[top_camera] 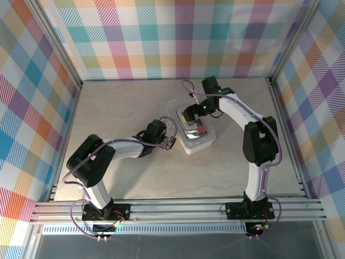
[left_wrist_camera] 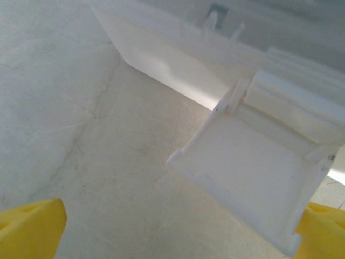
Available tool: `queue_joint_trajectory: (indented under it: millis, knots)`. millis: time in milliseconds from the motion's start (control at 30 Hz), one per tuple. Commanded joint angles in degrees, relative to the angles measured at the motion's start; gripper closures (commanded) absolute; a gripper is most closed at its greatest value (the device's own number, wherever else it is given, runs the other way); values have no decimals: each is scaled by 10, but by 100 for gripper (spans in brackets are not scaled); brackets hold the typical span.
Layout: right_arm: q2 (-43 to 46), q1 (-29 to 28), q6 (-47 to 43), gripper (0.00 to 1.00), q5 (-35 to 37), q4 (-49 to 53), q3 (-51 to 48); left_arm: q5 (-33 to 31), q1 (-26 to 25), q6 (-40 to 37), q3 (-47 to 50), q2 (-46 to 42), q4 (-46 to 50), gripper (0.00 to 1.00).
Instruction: Pack the tool kit
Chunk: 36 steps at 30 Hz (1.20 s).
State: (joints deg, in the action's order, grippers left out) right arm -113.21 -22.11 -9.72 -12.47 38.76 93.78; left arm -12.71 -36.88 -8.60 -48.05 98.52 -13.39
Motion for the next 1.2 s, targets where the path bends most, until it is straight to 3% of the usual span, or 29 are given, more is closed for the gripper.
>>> queue_joint_trajectory:
  millis: [0,800,933,1167]
  knots:
    - [-46,-14,-16,1,23,70,-37,-50,12,3,-20,-26,-35,0]
    - [-45,-13,-17,1,18,62,-52,-39,18,-5,-63,-27,-4,0]
    - [-43,-13,-16,1,19,61,-54,100,75,110,-60,-42,41,0]
    - [-40,-12,-16,1,21,60,-57,343,147,278,-28,-20,-18,20]
